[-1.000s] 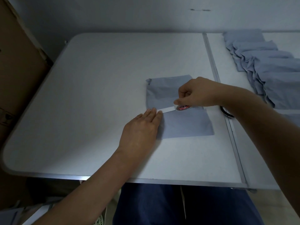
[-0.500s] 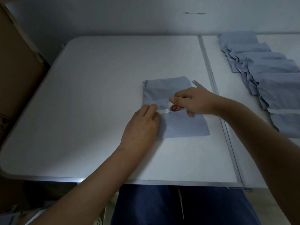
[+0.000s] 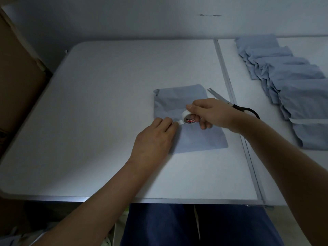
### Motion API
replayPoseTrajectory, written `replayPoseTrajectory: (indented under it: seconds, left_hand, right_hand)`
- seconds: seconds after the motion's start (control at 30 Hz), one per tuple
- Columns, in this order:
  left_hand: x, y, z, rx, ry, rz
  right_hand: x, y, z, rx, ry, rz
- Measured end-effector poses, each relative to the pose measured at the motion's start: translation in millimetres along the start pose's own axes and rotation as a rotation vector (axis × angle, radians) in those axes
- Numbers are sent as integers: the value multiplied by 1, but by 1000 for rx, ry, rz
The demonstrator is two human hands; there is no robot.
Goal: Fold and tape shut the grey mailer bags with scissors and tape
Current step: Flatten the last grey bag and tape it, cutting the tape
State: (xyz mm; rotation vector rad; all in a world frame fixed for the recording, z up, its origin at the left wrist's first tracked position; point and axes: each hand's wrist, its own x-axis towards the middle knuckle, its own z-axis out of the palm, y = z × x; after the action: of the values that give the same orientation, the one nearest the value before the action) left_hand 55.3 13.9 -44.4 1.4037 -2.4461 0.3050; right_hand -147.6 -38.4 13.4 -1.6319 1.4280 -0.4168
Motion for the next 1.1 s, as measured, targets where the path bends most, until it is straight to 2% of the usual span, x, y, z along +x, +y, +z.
replayPoseTrajectory:
  seconds: [0.27,0.73,1.1]
  left_hand:
    - [-2,2,-2,60,1,21]
    - [-1,6,-8,63,-50,3]
    - [-2,7,-10,114,-69,18]
  right_hand:
    - [3,6,-3,34,41,5]
    - [-6,4,-16,-318,117,-33]
    - [-11,-1,-18,-422,138,-50]
